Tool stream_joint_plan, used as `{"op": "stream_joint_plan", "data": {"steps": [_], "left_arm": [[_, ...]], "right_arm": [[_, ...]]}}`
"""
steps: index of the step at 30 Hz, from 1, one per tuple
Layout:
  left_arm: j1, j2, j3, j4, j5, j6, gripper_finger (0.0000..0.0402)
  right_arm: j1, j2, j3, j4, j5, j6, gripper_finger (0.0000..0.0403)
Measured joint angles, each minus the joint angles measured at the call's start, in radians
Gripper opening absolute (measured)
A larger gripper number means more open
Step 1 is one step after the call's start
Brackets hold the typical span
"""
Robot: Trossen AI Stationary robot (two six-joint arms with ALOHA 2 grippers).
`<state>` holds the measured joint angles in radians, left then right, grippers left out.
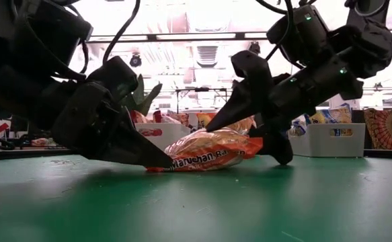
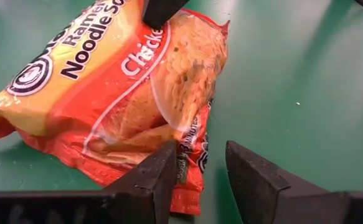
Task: Sort Maruchan noodles
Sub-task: Put the orange noodle pack into the green bin
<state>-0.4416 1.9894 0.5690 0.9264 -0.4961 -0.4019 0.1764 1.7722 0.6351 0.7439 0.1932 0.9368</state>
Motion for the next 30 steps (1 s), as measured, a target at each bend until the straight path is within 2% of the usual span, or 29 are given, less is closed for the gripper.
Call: {"op": "stream_joint_plan", "data": {"steps": [10,18,23,30], "left_arm": [[0.000,0.000,0.000,0.008,-0.010,0.020,0.0102],[-0.003,0.000,0.000,0.013,-0.012,0.024,0.0101],[-0.010,-0.016,-0.004,0.013,-0.014,0.028,0.0118],[-0.020,-0.090,-0.030,0.006,-0.013,0.044,0.0164]], "right_arm": [[0.000,0.019,0.037,0.003,-0.022,-0.046,0.0192],[0.000,0.019,0.049,0.007,-0.024,-0.073,0.0119],[0.000,0.016,0.050,0.004,-0.020,-0.101,0.0083],[0.000,0.002,0.048,0.004,-0.037,-0.147,0.0059]]}}
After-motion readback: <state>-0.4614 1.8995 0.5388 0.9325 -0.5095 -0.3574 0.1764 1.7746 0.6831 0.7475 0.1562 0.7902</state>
